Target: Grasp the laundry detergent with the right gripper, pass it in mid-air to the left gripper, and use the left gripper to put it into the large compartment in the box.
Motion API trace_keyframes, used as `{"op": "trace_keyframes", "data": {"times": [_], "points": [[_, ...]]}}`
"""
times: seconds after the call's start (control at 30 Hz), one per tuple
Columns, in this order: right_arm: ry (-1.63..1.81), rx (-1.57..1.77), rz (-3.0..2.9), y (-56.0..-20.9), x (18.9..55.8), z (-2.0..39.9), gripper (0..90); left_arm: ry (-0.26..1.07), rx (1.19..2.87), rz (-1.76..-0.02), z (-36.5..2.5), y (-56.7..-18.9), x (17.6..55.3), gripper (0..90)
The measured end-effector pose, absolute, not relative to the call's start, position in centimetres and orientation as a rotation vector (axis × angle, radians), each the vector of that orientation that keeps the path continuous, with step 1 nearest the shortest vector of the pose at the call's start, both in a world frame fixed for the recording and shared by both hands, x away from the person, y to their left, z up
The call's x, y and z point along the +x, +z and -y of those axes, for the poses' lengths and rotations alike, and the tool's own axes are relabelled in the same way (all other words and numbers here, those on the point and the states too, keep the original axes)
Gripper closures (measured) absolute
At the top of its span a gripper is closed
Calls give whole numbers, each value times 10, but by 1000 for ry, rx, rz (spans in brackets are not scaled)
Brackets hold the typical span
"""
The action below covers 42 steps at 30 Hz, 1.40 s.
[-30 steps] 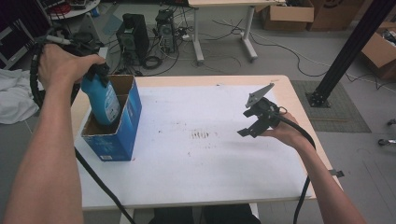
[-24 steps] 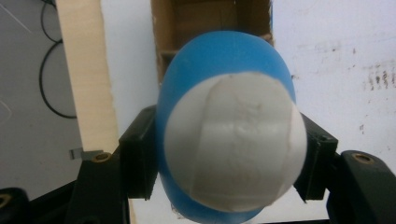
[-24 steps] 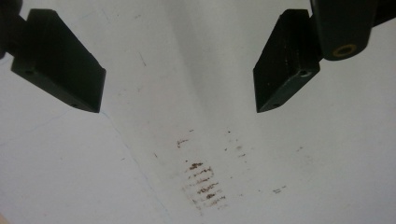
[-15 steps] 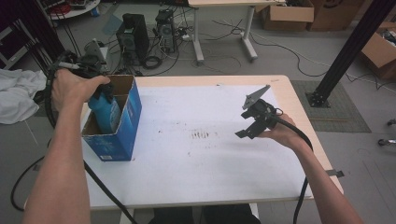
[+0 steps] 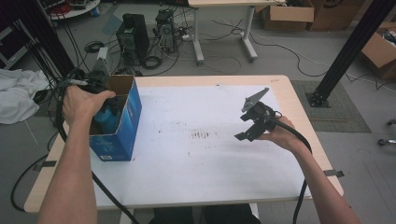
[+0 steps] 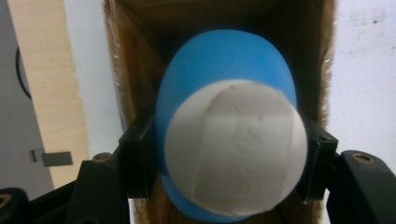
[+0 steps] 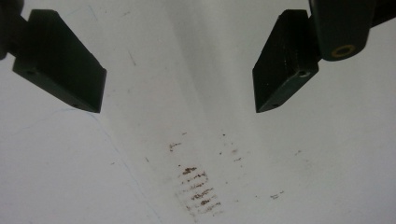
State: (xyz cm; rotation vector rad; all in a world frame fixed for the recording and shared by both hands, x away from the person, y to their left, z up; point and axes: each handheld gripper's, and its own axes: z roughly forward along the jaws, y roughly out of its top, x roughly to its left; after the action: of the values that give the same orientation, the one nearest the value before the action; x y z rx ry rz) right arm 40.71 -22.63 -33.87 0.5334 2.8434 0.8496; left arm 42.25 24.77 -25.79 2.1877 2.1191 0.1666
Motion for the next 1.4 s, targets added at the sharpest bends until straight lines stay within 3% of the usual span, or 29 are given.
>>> {"op": "trace_keyframes", "data": {"times": [0.33, 0.83, 1.4], "points": [[843, 534, -2848, -341, 406, 224, 177, 188, 2184, -2131, -247, -275, 418, 380], [843, 539, -2849, -343, 406, 223, 177, 259, 2199, -2149, -235, -276, 418, 377], [839, 544, -2850, -344, 407, 222, 177, 250, 2194, -2132, -239, -277, 417, 374]]}}
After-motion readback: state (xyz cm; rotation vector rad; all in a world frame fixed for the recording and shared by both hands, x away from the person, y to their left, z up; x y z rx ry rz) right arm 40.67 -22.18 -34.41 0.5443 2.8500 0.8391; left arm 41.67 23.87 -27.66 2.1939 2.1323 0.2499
